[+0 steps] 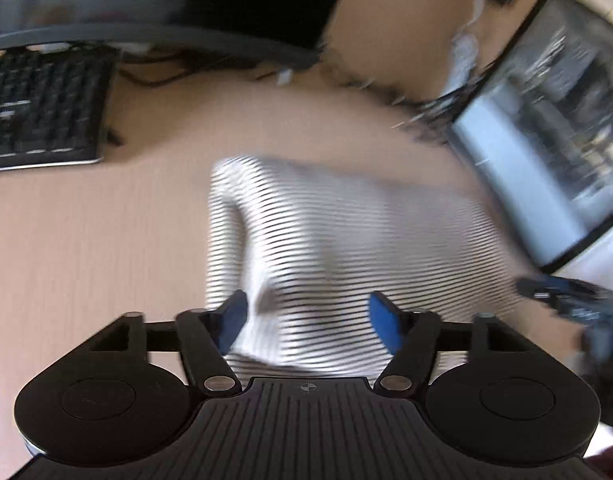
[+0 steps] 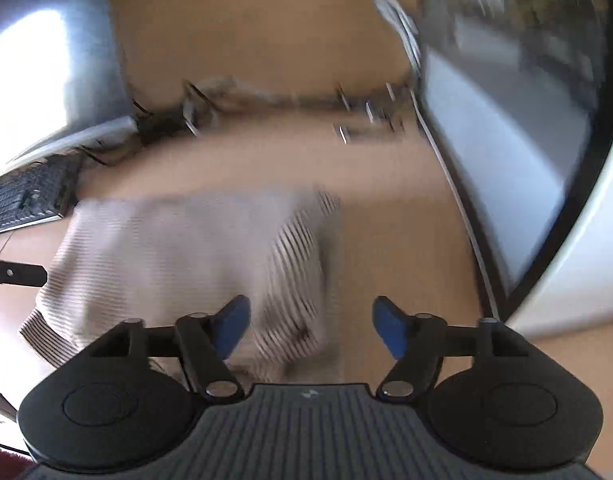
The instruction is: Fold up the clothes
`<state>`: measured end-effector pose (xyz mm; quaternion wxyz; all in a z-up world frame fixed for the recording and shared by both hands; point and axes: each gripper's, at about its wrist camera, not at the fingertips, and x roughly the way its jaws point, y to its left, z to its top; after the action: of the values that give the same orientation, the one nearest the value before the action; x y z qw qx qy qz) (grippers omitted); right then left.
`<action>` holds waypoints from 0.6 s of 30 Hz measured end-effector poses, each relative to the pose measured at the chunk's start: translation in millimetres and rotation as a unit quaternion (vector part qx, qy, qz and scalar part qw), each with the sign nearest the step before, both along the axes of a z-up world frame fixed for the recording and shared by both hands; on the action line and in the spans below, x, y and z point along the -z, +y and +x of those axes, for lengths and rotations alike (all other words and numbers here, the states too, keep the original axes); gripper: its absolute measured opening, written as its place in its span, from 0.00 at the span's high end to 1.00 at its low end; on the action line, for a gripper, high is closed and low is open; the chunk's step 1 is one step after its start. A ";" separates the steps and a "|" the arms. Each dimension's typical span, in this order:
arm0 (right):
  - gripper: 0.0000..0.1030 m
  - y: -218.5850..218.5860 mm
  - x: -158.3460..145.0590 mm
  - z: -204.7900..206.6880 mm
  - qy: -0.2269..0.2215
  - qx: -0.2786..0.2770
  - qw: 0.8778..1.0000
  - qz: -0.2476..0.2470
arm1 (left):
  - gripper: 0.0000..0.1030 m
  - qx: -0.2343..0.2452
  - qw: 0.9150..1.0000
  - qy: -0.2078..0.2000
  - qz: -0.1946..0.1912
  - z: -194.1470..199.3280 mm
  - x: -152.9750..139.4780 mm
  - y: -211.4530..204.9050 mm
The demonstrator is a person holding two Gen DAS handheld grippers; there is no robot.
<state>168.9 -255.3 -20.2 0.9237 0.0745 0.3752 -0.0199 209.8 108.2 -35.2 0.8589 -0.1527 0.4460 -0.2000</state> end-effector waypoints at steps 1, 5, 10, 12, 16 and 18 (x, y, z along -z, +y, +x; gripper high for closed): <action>0.13 4.1 -7.5 2.5 -0.017 -0.007 1.000 0.001 | 0.16 0.009 1.000 0.000 -0.018 0.0 -2.1 -2.9; 0.00 13.3 -14.4 24.2 -0.043 -0.040 0.995 0.075 | 0.12 0.033 0.998 0.020 -0.040 4.8 5.1 -20.7; 0.00 12.7 26.2 55.3 0.012 -0.020 0.991 0.135 | 0.05 0.022 0.997 0.062 -0.048 13.3 28.3 -30.3; 0.00 12.3 33.6 54.4 0.013 -0.007 0.990 0.137 | 0.00 0.021 0.997 0.061 -0.052 13.9 29.7 -32.6; 0.00 10.2 33.8 51.1 0.006 0.006 0.988 0.155 | 0.00 0.020 0.998 0.050 -0.031 17.6 30.1 -39.8; 0.00 9.2 34.6 54.7 0.015 0.010 0.986 0.166 | 0.00 0.019 0.999 0.044 -0.020 19.5 30.2 -43.6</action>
<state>223.6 -246.1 -54.8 0.8923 0.2307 0.3868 0.0323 229.3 64.6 -65.5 0.8314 -0.1699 0.4817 -0.2188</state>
